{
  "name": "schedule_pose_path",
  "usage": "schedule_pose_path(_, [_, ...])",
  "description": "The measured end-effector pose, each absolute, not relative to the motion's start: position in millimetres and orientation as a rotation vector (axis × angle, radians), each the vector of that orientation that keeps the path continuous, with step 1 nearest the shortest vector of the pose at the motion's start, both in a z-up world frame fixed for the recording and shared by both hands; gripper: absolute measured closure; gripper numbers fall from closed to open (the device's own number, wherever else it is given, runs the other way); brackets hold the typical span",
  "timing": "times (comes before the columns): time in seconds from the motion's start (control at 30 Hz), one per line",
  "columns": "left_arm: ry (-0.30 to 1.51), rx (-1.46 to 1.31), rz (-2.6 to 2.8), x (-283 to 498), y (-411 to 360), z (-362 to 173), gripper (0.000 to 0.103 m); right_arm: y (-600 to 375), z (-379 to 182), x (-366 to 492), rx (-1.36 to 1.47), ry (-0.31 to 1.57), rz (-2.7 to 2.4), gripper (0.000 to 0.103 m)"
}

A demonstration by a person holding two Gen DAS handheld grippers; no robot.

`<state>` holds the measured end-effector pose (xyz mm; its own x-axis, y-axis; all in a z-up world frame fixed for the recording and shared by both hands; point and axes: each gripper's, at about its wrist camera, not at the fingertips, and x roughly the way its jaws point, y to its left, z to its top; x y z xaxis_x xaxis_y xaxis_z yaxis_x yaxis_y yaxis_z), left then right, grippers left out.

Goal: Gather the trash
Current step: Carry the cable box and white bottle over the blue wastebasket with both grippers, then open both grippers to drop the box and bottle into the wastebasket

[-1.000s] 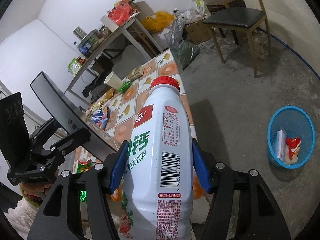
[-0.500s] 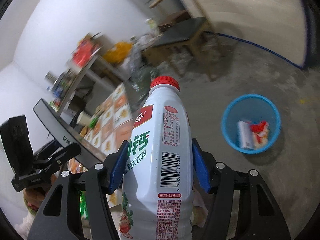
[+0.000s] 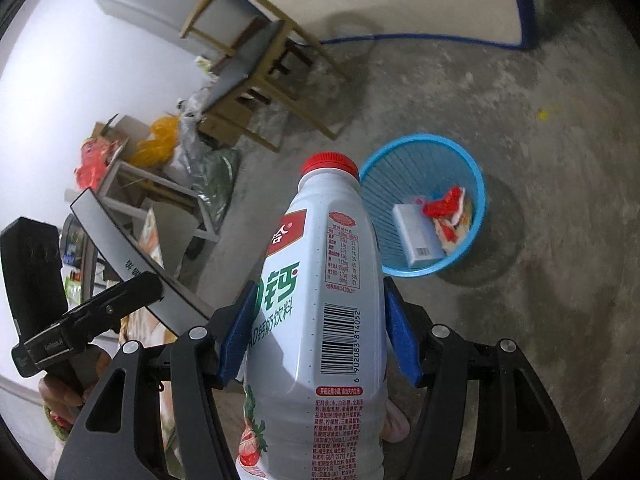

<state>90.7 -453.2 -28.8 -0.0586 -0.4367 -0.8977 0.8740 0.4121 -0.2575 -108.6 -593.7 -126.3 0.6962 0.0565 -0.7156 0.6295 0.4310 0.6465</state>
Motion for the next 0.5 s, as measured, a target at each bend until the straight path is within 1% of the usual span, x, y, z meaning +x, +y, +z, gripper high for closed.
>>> schedule_pose_path(0.17, [1.299, 0.481, -1.126, 99.7, -512.8, -75.8, 0.016, -623.4, -166.8, -92.3, 1.133, 0.762, -0.426, 0.043])
schedule_pose_path(0.33, [1.351, 0.489, -1.088, 115.5, -562.7, -121.8, 0.016, -656.2, -206.3, -75.9, 1.162, 0.786, -0.472, 0.043])
schedule_pose_path(0.5, [1.520, 0.392, -1.076, 123.6, -593.1, -169.7, 0.014, -684.8, -246.1, -58.5, 1.174, 0.808, -0.539, 0.041])
